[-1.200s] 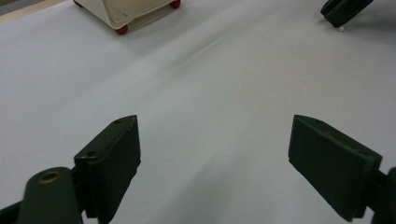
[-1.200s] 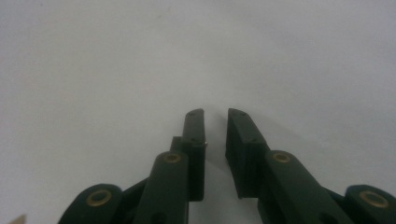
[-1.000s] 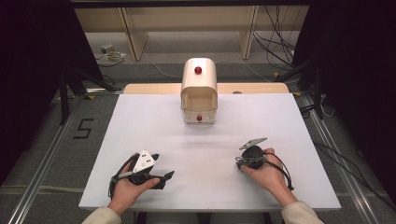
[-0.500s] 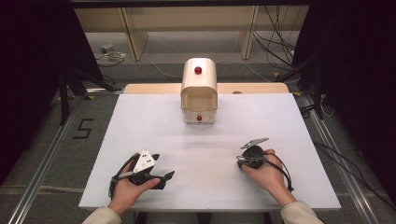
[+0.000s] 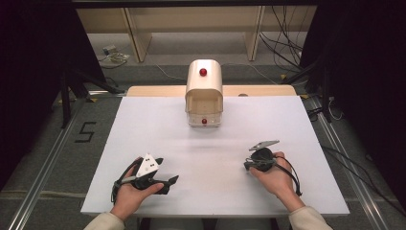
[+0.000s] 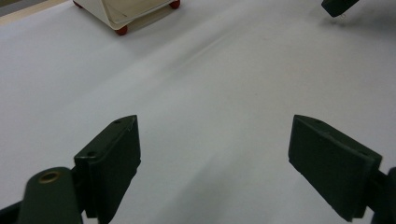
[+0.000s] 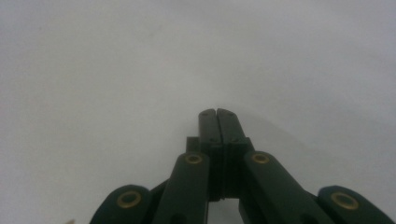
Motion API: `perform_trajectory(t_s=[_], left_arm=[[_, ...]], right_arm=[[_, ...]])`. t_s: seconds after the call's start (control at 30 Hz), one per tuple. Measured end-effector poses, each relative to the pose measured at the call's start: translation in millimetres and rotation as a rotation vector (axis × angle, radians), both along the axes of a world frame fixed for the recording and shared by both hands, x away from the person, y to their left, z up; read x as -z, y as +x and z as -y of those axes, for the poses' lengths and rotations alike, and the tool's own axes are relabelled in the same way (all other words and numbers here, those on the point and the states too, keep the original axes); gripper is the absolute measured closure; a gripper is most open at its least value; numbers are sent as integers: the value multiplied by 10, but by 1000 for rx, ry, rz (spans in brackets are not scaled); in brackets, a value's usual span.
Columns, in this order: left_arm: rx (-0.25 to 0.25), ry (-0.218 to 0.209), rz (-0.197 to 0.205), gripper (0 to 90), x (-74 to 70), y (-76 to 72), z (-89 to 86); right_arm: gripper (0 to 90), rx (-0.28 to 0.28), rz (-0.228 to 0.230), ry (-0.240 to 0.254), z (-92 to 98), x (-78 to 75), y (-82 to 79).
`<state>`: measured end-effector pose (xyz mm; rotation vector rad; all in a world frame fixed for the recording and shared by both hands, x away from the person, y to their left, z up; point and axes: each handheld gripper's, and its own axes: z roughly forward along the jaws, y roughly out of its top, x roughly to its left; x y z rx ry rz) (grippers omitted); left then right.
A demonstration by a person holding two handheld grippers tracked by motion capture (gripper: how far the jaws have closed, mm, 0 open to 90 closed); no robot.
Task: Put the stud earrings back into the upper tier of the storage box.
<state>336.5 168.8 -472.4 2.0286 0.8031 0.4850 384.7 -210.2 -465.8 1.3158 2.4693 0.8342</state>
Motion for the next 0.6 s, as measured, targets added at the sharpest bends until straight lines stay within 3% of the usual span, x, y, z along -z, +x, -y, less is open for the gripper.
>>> perform_trajectory(t_s=[0.6], left_arm=[[0,3,1,165,3,2,5]], right_arm=[[900,-6,125,80,13,-160,7]])
